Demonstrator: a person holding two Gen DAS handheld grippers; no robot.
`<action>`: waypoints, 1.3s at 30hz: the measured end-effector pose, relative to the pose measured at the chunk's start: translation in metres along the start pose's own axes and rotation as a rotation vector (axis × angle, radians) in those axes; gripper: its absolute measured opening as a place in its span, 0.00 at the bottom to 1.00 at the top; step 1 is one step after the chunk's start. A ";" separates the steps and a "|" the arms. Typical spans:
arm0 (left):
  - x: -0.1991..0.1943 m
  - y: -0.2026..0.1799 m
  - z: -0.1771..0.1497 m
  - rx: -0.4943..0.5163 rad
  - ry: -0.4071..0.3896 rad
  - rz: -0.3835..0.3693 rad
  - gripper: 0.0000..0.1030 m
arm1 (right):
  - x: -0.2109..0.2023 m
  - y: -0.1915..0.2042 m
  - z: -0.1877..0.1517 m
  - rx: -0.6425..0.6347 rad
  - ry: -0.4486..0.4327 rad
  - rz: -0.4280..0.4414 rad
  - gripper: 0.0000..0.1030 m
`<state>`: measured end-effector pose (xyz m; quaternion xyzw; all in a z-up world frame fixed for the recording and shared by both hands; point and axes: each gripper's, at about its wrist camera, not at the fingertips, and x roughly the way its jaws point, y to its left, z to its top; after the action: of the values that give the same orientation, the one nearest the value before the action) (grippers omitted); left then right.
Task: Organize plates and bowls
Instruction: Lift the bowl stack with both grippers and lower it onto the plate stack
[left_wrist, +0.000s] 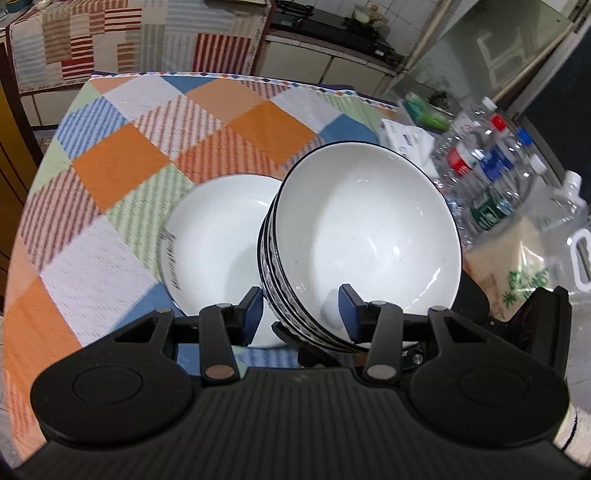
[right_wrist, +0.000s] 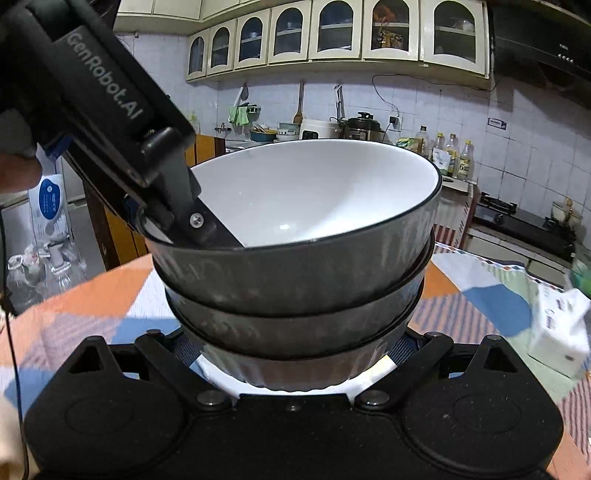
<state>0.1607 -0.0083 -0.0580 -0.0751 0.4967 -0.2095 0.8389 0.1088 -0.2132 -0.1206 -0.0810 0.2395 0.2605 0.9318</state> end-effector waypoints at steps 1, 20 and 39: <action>0.002 0.005 0.005 0.003 0.006 0.006 0.42 | 0.005 0.000 0.003 0.002 0.002 0.001 0.96; 0.070 0.051 0.034 -0.006 0.056 0.049 0.42 | 0.089 -0.004 -0.001 0.046 0.111 0.004 0.96; 0.077 0.034 0.027 0.072 0.017 0.120 0.42 | 0.091 -0.006 -0.006 0.112 0.152 -0.012 0.96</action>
<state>0.2258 -0.0122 -0.1175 -0.0132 0.4994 -0.1773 0.8480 0.1773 -0.1797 -0.1704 -0.0495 0.3231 0.2345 0.9155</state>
